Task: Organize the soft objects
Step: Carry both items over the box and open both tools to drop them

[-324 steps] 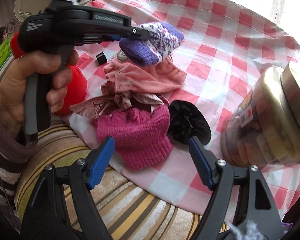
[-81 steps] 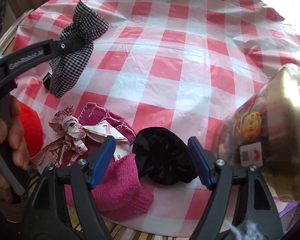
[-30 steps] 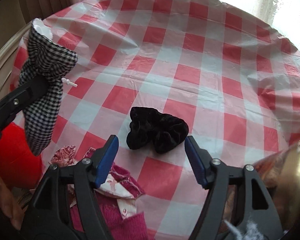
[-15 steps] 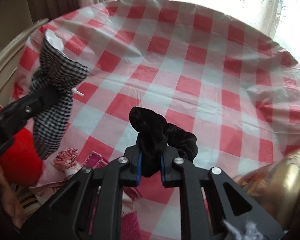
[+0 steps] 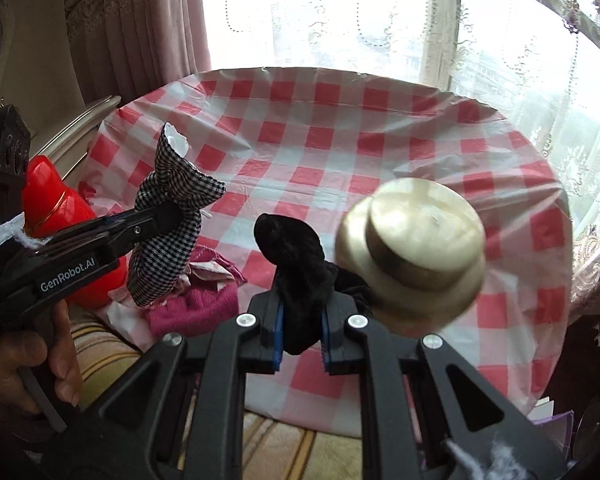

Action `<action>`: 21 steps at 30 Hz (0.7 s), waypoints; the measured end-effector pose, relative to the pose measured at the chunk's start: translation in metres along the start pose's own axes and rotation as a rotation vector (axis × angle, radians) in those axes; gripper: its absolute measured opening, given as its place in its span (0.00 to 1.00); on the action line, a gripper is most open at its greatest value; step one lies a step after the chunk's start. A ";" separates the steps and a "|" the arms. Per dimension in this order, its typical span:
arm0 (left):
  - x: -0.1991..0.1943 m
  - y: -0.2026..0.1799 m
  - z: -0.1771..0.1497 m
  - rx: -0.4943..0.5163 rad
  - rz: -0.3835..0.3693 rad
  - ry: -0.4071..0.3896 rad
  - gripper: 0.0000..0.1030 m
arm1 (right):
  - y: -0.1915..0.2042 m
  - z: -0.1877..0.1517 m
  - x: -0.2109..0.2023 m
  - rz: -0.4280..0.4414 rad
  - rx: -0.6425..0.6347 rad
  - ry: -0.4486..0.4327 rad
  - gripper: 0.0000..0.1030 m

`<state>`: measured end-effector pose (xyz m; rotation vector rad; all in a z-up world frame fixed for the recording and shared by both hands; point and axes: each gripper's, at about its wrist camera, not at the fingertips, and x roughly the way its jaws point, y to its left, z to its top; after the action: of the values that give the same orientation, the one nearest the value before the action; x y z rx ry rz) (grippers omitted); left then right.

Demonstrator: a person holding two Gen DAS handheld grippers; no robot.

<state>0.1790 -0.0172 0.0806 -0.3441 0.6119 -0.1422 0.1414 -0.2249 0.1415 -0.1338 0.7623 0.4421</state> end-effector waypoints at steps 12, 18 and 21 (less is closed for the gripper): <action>-0.025 -0.140 -0.072 0.203 -0.253 0.156 0.17 | -0.119 -0.101 -0.107 -0.200 0.215 0.012 0.16; -0.027 -0.201 -0.104 0.290 -0.346 0.242 0.17 | -0.159 -0.157 -0.134 -0.268 0.320 0.052 0.16; -0.025 -0.227 -0.119 0.327 -0.380 0.284 0.17 | -0.172 -0.180 -0.142 -0.285 0.357 0.071 0.16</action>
<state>0.0826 -0.2556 0.0843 -0.1191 0.7851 -0.6562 0.0110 -0.4768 0.1031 0.0769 0.8657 0.0274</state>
